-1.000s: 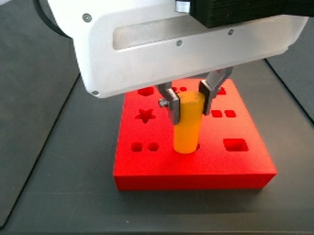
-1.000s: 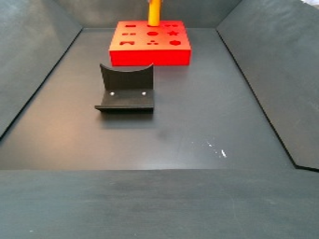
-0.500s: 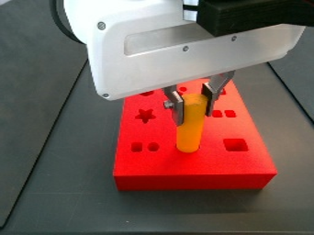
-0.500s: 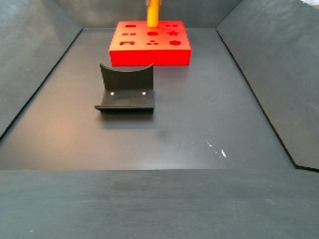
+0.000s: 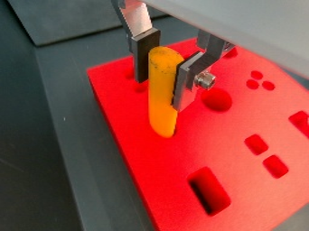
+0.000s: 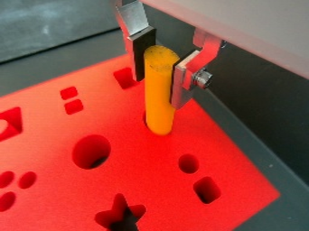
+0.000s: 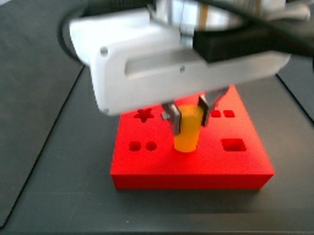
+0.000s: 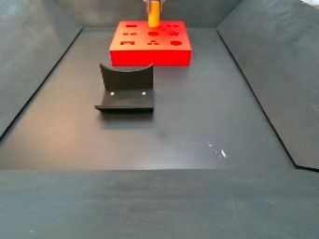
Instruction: Insert the oval object.
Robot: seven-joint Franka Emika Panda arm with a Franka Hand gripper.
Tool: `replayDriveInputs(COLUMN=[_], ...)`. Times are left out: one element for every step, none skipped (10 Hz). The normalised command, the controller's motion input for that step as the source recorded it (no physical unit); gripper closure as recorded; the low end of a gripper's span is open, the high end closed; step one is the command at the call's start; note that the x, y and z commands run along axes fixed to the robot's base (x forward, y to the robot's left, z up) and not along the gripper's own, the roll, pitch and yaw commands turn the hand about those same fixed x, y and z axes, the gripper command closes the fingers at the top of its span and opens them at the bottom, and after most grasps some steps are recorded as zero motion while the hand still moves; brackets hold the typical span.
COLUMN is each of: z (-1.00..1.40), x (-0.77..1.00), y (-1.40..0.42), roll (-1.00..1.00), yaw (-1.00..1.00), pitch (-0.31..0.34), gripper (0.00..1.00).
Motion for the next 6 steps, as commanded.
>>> replayDriveInputs(z=[-0.86, -0.98, -0.91, -0.69, 0.0, 0.0], x=[0.1, 0.04, 0.04, 0.0, 0.0, 0.0], y=[-0.1, -0.06, -0.01, -0.02, 0.0, 0.0], roll=[0.2, 0.19, 0.15, 0.17, 0.0, 0.0], yaw=[0.0, 0.0, 0.0, 0.0, 0.0, 0.0], pitch=[0.0, -0.004, -0.013, 0.0, -0.01, 0.0], gripper=[1.0, 1.0, 1.0, 1.0, 1.0, 1.0])
